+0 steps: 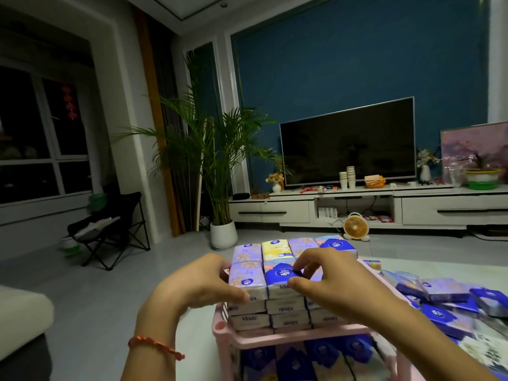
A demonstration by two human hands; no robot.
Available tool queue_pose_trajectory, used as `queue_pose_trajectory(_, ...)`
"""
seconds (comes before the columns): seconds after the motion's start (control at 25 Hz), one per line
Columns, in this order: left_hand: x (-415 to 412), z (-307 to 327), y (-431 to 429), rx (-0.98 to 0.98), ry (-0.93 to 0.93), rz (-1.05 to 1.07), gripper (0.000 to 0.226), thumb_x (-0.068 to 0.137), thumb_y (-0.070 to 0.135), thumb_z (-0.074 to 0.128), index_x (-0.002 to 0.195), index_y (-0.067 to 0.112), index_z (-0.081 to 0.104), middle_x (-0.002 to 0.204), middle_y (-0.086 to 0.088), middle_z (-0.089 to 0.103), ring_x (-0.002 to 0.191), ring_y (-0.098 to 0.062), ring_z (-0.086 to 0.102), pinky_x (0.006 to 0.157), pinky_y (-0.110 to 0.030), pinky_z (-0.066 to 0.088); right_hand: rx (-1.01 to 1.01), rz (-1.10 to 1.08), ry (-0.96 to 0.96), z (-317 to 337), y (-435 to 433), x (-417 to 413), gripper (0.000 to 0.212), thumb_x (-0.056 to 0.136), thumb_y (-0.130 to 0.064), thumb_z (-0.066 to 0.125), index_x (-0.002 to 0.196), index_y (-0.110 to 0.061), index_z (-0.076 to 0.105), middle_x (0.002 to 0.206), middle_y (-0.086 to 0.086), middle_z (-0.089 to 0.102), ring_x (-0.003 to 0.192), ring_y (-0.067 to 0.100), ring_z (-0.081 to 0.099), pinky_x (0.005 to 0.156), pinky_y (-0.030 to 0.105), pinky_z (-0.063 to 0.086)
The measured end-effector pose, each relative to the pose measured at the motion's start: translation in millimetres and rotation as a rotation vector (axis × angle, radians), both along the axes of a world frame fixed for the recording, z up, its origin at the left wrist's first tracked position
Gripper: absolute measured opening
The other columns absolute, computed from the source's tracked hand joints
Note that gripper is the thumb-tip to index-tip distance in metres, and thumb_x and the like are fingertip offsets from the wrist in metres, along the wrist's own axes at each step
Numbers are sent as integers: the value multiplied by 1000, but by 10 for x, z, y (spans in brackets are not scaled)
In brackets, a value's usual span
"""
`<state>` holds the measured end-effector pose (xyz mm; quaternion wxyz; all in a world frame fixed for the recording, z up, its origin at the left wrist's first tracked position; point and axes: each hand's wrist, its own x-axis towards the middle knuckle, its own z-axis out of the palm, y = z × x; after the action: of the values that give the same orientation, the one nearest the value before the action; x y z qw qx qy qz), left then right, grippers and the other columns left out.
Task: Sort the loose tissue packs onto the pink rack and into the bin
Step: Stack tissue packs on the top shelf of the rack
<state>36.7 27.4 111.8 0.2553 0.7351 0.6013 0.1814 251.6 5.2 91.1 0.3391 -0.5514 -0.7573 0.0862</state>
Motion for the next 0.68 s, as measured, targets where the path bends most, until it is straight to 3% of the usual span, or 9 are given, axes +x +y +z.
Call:
queue_pose_trajectory(0.16,47,17,-25,1,-24,20,22,77,20,71,99,23,66,99,-7,71,72,-13,53,64,-22,41,21,16,10,-19,32,-7,26,86,-44,58,108,-30,61,103,-10,61,85,4,50,64,11,37)
queue_pose_trajectory(0.28,82,43,-63,18,-41,65,33,78,18,72,85,38,47,99,-2,64,79,-15,56,69,-24,45,36,33,7,-26,48,-2,26,86,-43,58,107,-29,61,103,-10,62,86,4,49,65,13,38)
queue_pose_trajectory(0.48,65,34,-47,-16,-4,83,68,76,22,74,135,23,42,108,-5,65,85,-17,59,71,-26,48,38,61,-3,-49,55,17,26,87,-43,57,109,-29,60,105,-10,60,88,4,45,63,9,34)
queue_pose_trajectory(0.68,79,29,-40,-7,-9,103,74,75,20,75,139,21,38,111,-7,61,89,-20,62,73,-27,52,52,82,-22,-72,47,27,27,89,-43,55,111,-28,59,107,-10,59,90,4,46,66,14,37)
